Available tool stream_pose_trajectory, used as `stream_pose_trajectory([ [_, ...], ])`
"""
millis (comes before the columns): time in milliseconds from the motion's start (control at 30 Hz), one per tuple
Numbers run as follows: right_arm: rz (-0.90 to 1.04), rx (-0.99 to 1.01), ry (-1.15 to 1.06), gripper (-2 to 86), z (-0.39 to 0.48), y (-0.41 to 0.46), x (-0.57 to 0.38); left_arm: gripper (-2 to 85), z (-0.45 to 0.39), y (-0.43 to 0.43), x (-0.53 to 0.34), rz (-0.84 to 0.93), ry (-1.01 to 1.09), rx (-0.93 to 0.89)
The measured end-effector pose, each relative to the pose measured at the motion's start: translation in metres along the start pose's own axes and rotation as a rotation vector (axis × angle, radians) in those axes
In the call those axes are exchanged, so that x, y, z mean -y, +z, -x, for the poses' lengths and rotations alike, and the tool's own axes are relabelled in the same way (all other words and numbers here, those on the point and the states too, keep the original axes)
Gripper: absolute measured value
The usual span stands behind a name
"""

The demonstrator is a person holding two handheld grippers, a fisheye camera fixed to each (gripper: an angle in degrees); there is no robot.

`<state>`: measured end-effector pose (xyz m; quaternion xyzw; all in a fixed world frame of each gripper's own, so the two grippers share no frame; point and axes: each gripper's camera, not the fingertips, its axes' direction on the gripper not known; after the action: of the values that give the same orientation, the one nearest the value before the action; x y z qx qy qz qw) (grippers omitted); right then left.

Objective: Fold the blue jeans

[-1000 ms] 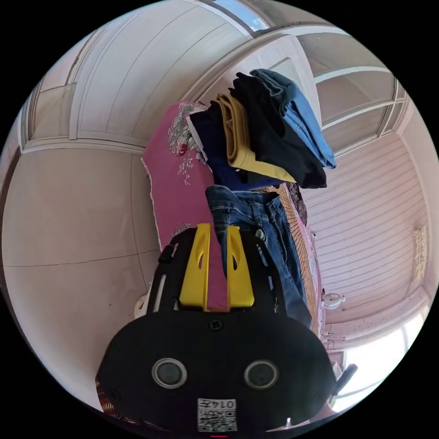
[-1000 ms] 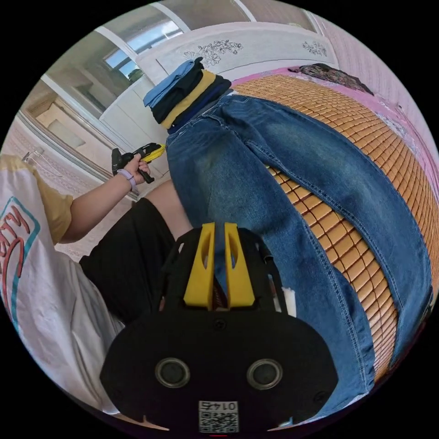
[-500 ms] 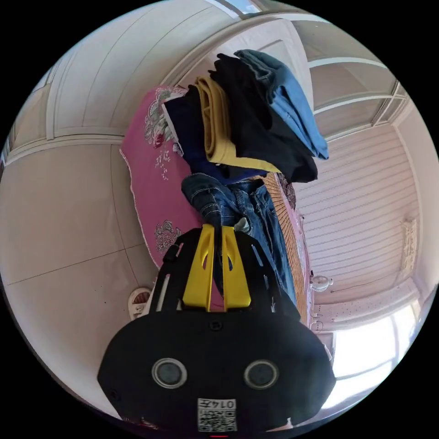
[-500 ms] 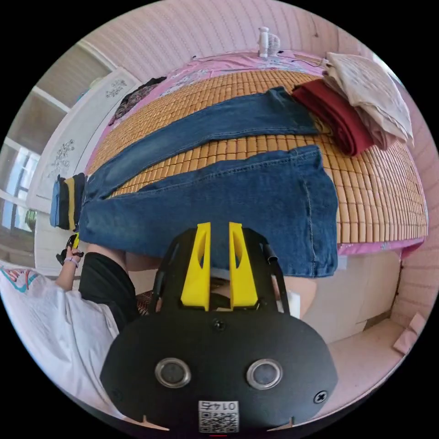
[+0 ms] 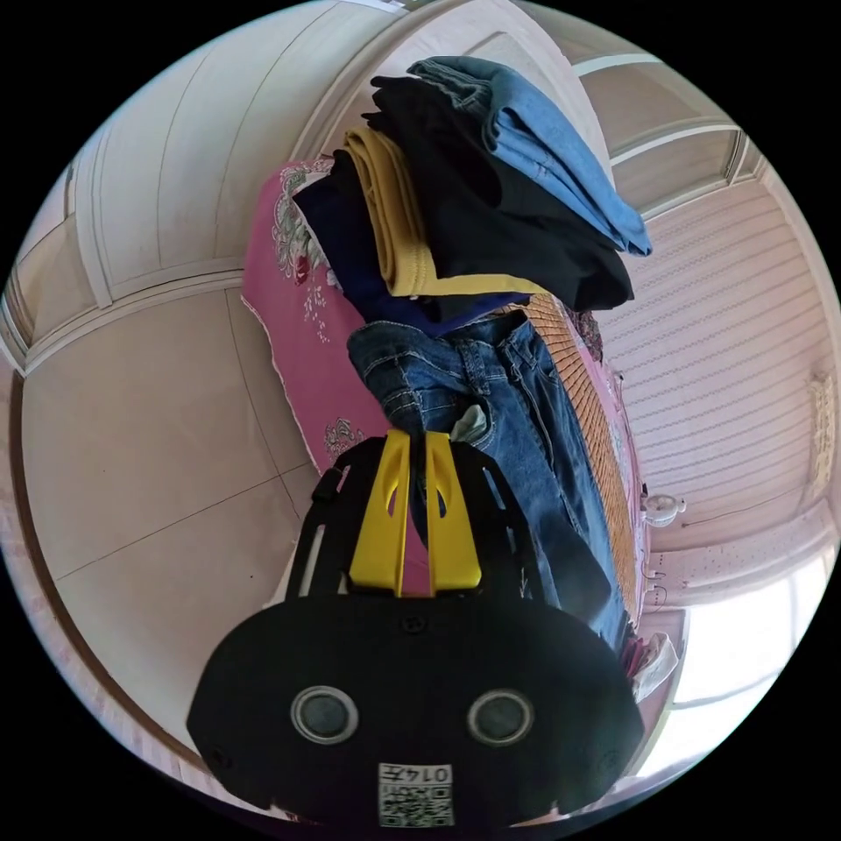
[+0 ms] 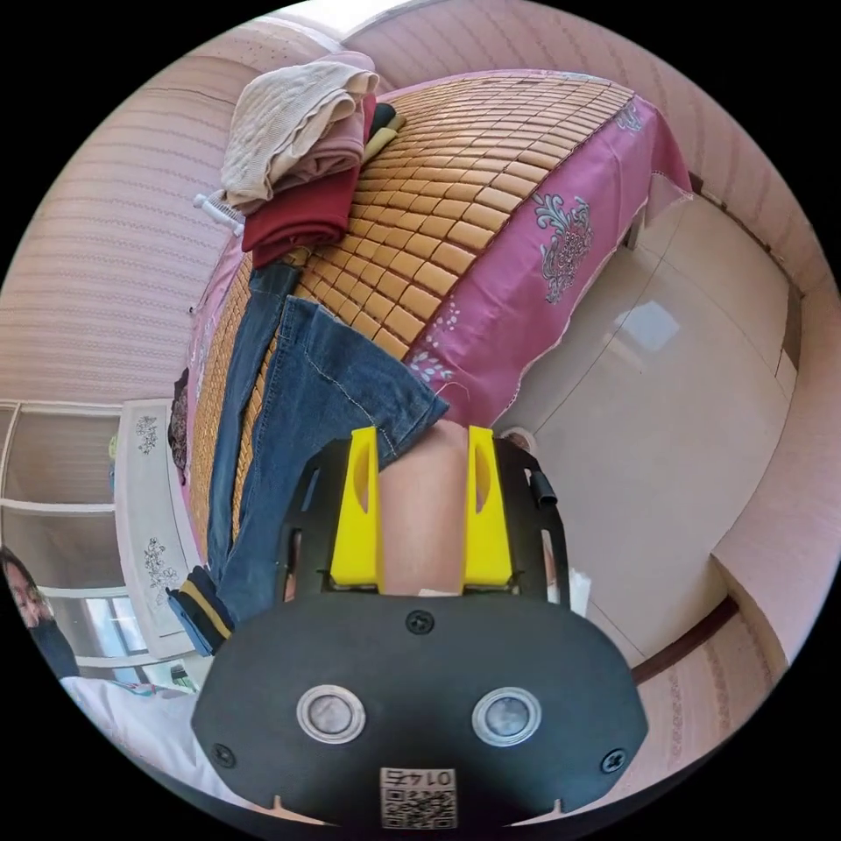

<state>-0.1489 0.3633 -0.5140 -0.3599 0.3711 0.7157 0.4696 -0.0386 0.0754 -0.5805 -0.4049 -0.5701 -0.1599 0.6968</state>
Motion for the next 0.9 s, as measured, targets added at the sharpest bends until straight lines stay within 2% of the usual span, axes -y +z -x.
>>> stream_pose_trajectory([
  [100, -0.001, 0.102, -0.013, 5.0, -0.001, -0.007, 0.006, 0.3, -0.017, -0.005, 0.007, 0.001, 0.019, 0.018],
  [200, -0.04, 0.219, -0.058, 2.6, 0.005, -0.029, 0.001, 0.1, -0.038, -0.024, 0.009, -0.033, 0.094, -0.002],
  [300, -0.11, 0.188, -0.165, 1.8, 0.022, -0.065, -0.012, -0.3, -0.054, -0.044, 0.011, -0.039, 0.125, -0.076],
  [467, -0.197, 0.086, -0.306, 1.2, 0.061, -0.108, -0.019, -0.5, -0.096, -0.07, 0.019, -0.038, 0.216, -0.064],
  [567, -0.224, 0.044, -0.498, 1.2, 0.123, -0.115, 0.002, -0.5, -0.138, -0.079, 0.038, -0.076, 0.267, -0.126],
  [633, -0.23, 0.011, -0.687, 1.4, 0.194, -0.105, 0.033, -0.3, -0.192, -0.074, 0.066, -0.093, 0.361, -0.153],
  [733, -0.242, -0.023, -0.832, 2.3, 0.289, -0.077, 0.086, 0.8, -0.273, -0.05, 0.107, -0.096, 0.493, -0.168],
  [767, -0.246, -0.021, -0.837, 2.5, 0.305, -0.069, 0.098, 1.2, -0.287, -0.043, 0.115, -0.097, 0.499, -0.17],
  [833, -0.229, 0.01, -0.699, 5.0, 0.348, -0.027, 0.148, 4.6, -0.327, -0.004, 0.14, -0.082, 0.41, -0.163],
  [900, -0.193, -0.01, -0.62, 7.5, 0.364, 0.002, 0.165, 7.6, -0.345, 0.019, 0.146, -0.059, 0.329, -0.092],
])
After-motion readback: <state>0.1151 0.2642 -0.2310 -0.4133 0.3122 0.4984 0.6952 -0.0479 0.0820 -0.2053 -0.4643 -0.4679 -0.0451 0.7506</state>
